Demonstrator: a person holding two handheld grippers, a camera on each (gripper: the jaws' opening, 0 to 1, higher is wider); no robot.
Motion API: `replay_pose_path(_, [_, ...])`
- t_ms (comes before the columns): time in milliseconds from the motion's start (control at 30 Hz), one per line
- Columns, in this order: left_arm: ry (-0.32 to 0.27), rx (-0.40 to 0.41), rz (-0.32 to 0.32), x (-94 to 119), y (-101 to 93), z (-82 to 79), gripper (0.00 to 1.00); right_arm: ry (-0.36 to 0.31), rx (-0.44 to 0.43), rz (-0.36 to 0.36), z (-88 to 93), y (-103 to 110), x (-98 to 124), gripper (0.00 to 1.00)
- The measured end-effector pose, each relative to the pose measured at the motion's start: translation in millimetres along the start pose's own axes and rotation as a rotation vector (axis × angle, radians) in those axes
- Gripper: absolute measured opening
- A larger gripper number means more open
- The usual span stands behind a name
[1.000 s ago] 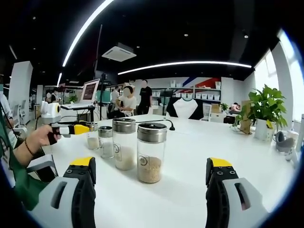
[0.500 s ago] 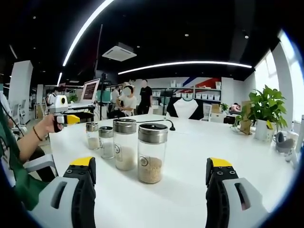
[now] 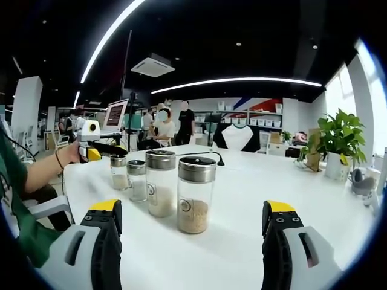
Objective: Rotate the seasoning bottle until the label or dispensing opening points toward the visible target arrow and the bottle remains upright within the marked orientation range
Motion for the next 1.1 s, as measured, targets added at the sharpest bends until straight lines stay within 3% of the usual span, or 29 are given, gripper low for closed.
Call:
replay_pose_path(233, [0.039,0.043,0.057,-5.2,9.7,9.5,0.56,0.002,0.0,0.001,0.4,-0.4,-0.8,0.99])
replay_pose_path(400, [0.018,0.042,0.093,-6.8,6.4,6.1,0.53,0.004,-0.003,0.003,0.9,-1.3,-1.0,0.99])
replay_pose_path(800, [0.048,0.037,0.078,-9.8,6.8,9.2,0.35,0.01,-0.003,0.005,1.7,-3.4,-2.0,0.98])
replay_pose_path(1100, [0.061,0.021,0.075,-7.0,14.8,9.7,0.34,0.011,-0.006,0.007,1.8,-5.2,-2.4,0.98])
Point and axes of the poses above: the point that each gripper's makers call its tool centre point, and the gripper's own axes: x roughly backward along the fingers, y roughly to its left, z roughly out of its underside, the point moved 4 cm from there along x, roughly backward along the fingers, and after that the axes turned 3 degrees about z, right-handed, at the moved point
